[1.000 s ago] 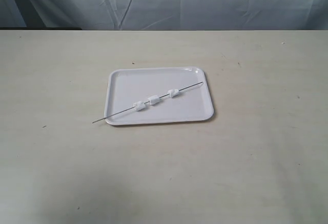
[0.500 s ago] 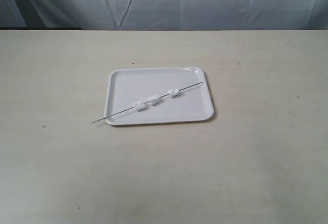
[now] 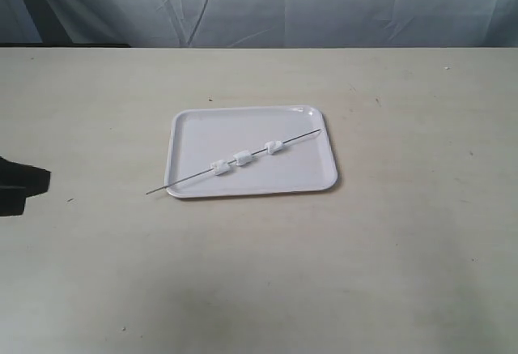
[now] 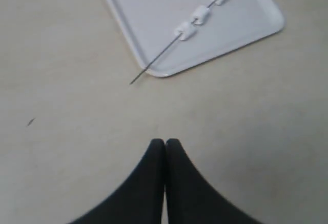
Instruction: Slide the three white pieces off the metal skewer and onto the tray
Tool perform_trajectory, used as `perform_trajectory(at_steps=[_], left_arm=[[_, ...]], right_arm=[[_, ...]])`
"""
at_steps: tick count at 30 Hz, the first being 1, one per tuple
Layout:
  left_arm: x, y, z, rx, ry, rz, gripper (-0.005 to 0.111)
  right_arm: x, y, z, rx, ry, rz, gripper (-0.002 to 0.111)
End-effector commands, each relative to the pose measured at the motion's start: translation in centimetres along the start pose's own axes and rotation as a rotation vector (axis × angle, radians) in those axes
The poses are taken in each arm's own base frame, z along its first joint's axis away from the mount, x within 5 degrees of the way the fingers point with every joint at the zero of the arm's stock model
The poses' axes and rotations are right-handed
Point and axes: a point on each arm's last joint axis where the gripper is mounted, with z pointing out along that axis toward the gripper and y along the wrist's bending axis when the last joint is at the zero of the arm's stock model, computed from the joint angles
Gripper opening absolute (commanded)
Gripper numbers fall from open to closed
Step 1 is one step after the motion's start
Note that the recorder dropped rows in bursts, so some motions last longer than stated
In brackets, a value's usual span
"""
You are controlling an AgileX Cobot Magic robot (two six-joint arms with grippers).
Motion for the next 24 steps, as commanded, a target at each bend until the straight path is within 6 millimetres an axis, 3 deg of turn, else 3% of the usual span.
perform_trajectory(at_steps=[1,7,12,24], left_arm=[[-1.0,0.2,1.7,0.107,-0.049,0.092,0.000],[-1.3,0.8,4.6,0.113,0.019,0.229,0.000],[-2.6,0.5,7.6,0.139,0.077,0.275,0.007],[-5.8,-0.2,13.7,0.162,0.186,0.486,0.031]], right_arm=[[0.7,0.9,2.3,-0.081,0.202,-0.011,-0.001],[1.7,2.6,5.1,-0.253,0.412,-0.020,-0.001],[2.4,2.7,7.0,-0.261,0.519,-0.018,-0.001],[2.6,2.8,8.1,-0.257,0.546,0.004,-0.001]])
